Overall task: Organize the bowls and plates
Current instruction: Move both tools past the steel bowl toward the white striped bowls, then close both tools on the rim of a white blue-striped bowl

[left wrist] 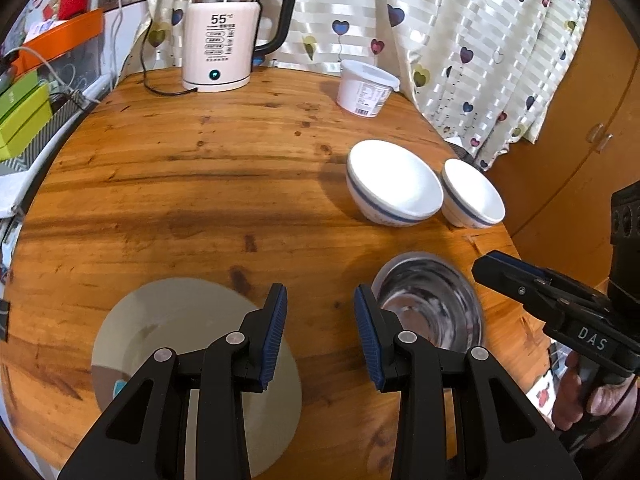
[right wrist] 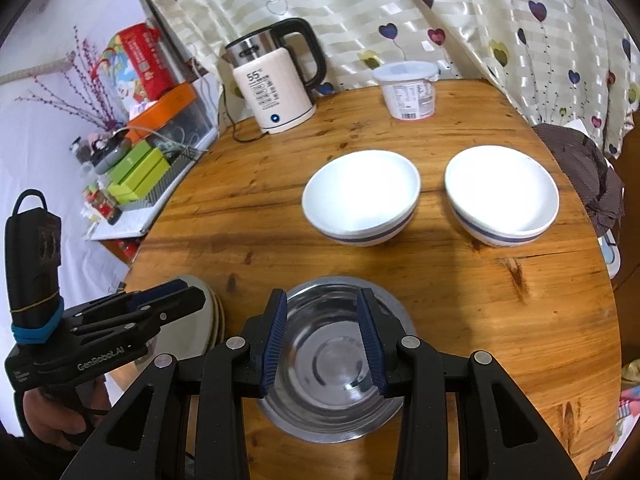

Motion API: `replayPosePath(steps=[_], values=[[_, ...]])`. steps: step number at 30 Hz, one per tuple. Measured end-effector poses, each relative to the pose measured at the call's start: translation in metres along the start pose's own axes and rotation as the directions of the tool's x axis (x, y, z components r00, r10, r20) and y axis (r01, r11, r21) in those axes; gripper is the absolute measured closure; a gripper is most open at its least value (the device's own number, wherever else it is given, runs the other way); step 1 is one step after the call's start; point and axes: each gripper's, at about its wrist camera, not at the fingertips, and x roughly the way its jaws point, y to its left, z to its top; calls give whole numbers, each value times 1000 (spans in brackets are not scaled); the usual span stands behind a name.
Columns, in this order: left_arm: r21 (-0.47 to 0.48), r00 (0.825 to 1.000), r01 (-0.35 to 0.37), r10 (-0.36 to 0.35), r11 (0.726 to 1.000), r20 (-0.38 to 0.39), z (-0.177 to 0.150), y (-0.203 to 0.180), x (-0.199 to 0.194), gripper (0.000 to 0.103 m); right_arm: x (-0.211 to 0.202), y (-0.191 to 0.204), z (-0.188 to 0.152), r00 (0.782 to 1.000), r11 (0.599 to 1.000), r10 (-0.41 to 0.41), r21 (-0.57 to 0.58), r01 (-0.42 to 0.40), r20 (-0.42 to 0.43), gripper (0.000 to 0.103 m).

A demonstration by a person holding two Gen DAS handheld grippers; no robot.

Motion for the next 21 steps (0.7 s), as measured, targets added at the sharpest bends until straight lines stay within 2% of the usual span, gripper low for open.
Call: replayPosePath(steps=[8,21], values=[[-11,998,60,-60,998,-22,22,-8,15,67,7,-16,13,1000,999,-10,49,10,2,67],[-38,993,107,-109,994,-48,54,-18,45,67,30,-43,39,1000,993,-14,118,14,0,67]])
